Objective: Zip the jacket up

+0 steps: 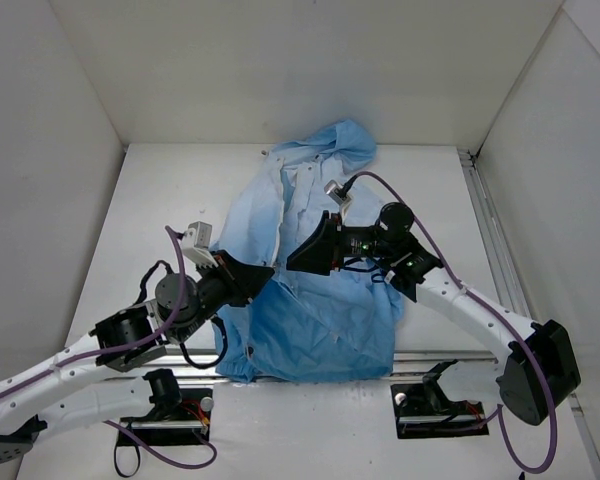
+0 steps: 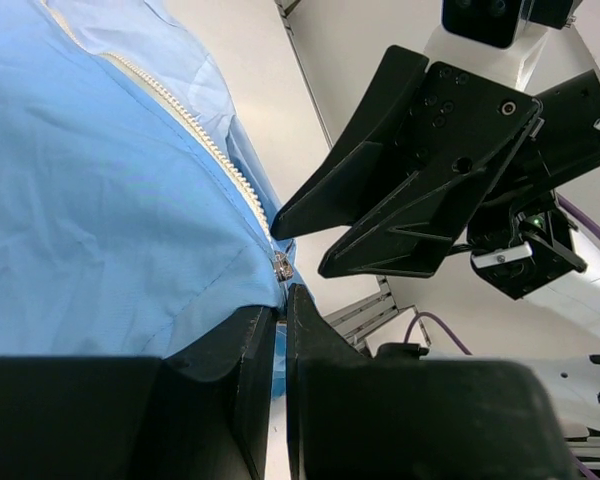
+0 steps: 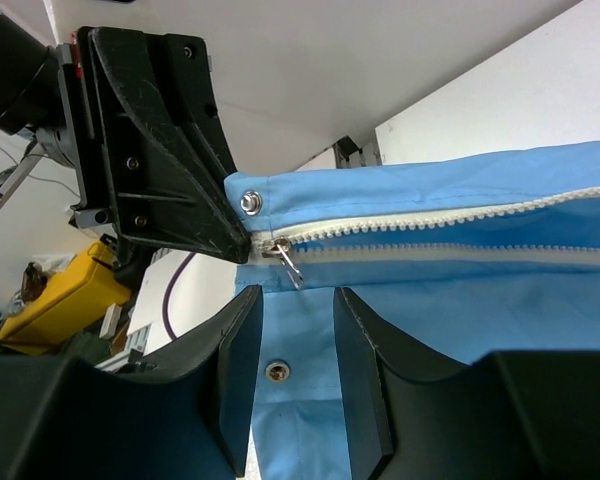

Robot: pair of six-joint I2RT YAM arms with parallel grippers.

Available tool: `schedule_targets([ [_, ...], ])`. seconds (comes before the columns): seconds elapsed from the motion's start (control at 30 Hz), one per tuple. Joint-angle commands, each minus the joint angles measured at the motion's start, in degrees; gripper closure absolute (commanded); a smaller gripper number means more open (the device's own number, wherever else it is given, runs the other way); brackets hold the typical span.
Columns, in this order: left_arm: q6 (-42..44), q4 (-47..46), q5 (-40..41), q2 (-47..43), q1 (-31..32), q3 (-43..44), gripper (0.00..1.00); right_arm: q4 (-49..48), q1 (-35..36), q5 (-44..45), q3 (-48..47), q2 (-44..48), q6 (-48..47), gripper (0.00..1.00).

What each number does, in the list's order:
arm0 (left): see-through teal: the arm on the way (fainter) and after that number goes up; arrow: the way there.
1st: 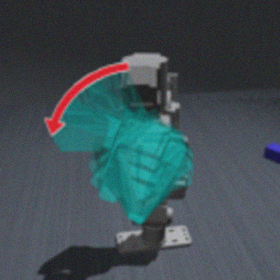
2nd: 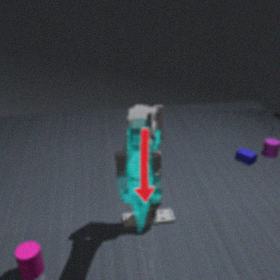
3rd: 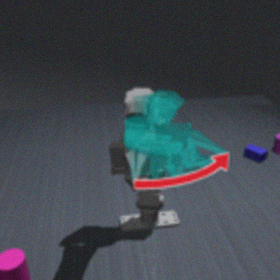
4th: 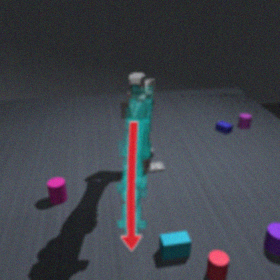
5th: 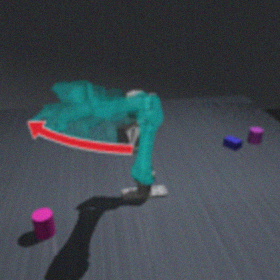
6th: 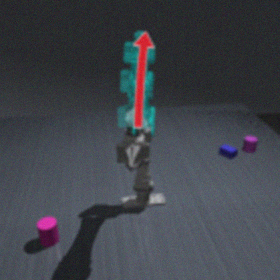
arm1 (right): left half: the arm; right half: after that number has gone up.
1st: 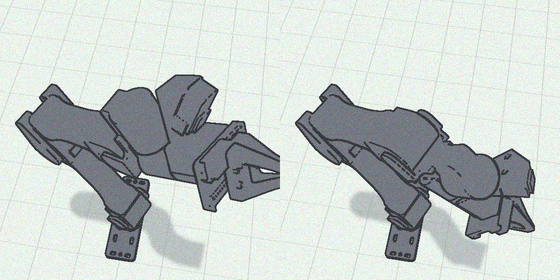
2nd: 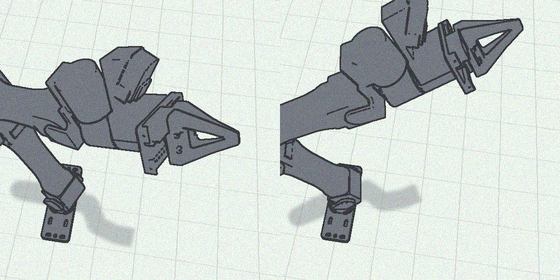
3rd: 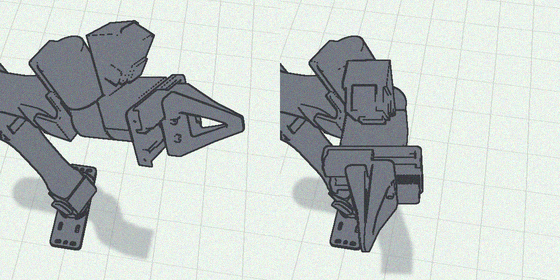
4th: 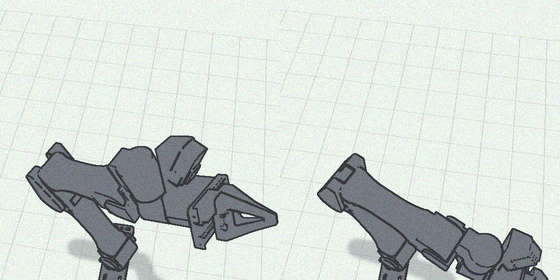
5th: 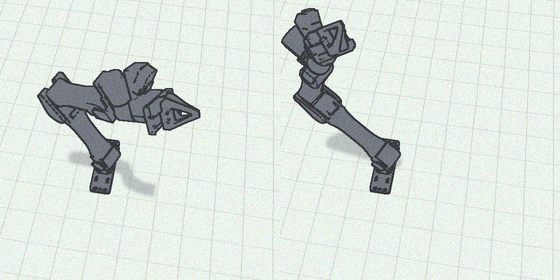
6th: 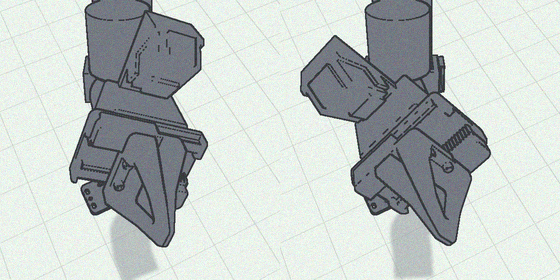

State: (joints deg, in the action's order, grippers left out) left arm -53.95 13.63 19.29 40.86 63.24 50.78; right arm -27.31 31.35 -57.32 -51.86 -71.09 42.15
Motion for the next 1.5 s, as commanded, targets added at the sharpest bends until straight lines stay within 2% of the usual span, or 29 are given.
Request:
schedule_targets([
  [0.0, 1.1, -8.0, -1.2, 0.2, 0.0, 0.6, 1.00, -6.3, 0.0, -1.8, -0.6, 0.5, 0.8, 0.69],
  [0.4, 1.0, -9.4, -2.1, 1.3, 0.0, 0.7, 1.00, -8.0, 2.1, -1.3, -2.0, -0.7, 0.9, 0.75],
  [0.6, 0.8, -9.5, -2.0, 1.3, 0.0, 0.5, 1.00, -8.1, 2.3, -1.0, -2.0, -0.6, 0.9, 0.88],
  [0.7, 0.7, -9.5, -2.1, 1.2, 0.0, 0.5, 1.00, -8.0, 2.2, -0.4, -1.8, -0.4, 0.9, 1.00],
  [0.93, -0.4, -4.2, -1.4, -0.2, 0.0, 1.9, 1.00, -7.3, 0.6, 2.2, -1.4, 1.5, 0.6, 1.00],
  [1.0, -1.2, -1.2, -0.8, -0.8, 0.0, 2.4, 1.00, 1.4, -0.5, 3.3, -3.3, 1.7, -4.0, 1.00],
  [1.03, -1.6, -0.4, -0.6, -1.5, 0.0, 2.6, 1.00, 7.3, -0.7, 6.1, -5.0, 2.0, -11.6, 1.00],
  [1.07, -2.3, 1.2, -0.3, -1.9, 0.0, 3.1, 1.00, 16.8, 0.2, 8.1, -8.0, 2.1, -14.4, 1.00],
  [1.47, -3.7, 9.3, 0.1, -1.6, 0.0, 7.5, 1.00, 27.0, 1.0, 26.3, -10.5, 0.1, -20.6, 1.00],
])
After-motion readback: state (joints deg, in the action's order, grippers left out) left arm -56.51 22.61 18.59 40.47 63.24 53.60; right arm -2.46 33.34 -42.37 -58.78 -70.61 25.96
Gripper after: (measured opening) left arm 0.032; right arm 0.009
